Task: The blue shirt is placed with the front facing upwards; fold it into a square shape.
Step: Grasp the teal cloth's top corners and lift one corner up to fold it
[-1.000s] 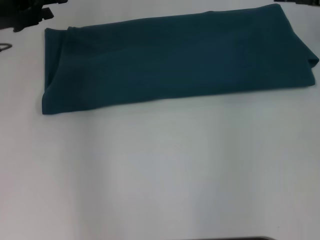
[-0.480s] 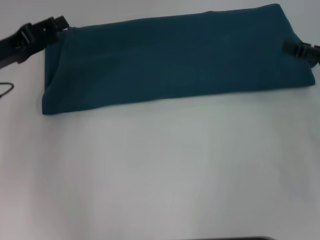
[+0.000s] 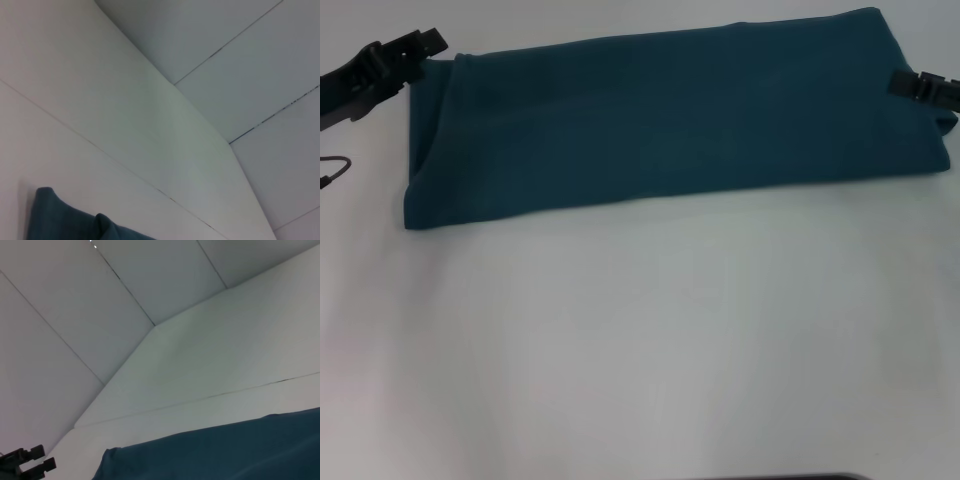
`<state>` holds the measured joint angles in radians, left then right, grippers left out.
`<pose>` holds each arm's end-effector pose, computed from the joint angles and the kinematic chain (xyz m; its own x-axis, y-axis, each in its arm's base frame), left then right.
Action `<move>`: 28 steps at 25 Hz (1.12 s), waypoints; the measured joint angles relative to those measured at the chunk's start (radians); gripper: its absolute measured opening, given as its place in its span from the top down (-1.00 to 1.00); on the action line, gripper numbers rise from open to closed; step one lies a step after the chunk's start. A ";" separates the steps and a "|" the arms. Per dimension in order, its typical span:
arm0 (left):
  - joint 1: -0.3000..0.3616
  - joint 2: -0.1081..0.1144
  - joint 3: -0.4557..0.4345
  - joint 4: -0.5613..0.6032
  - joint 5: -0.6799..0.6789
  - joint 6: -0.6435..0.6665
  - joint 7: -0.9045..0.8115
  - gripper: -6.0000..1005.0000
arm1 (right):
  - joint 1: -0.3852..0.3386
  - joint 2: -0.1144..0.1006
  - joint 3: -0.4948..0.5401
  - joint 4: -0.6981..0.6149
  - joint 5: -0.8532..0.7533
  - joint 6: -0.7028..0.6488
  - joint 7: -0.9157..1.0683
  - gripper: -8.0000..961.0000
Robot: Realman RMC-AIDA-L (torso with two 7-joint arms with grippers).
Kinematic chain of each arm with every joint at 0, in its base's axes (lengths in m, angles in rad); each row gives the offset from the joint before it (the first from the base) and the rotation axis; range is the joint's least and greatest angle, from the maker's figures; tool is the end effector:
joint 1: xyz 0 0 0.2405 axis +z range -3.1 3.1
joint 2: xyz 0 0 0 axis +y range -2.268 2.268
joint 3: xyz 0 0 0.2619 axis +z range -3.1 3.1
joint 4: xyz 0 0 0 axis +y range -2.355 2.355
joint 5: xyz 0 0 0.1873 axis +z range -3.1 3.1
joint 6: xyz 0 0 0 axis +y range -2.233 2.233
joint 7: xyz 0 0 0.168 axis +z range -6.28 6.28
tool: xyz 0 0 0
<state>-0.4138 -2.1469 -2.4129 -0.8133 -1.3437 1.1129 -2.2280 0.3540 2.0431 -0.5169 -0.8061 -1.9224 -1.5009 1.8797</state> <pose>-0.2826 0.3650 0.0088 0.0203 0.6273 0.7785 0.9821 -0.1585 0.1022 0.3088 0.3145 0.0507 0.3576 -0.5976 -0.7176 -0.8941 -0.4410 -0.0783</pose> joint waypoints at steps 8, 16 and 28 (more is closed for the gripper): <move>-0.027 0.005 0.010 0.004 0.000 -0.028 0.021 -0.19 | 0.000 0.001 0.000 0.001 0.000 -0.001 0.003 -0.92; -0.064 0.017 0.034 0.031 0.047 -0.124 0.219 -0.19 | -0.007 0.003 0.000 0.003 -0.006 -0.002 0.005 -0.92; -0.053 0.035 0.012 0.034 0.017 0.018 0.047 -0.19 | 0.036 -0.198 0.028 -0.021 -0.118 -0.082 0.407 -0.93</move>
<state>-0.4671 -2.1116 -2.4006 -0.7790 -1.3269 1.1307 -2.1811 0.3899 1.8455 -0.4887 -0.8268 -2.0408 -1.5827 2.2868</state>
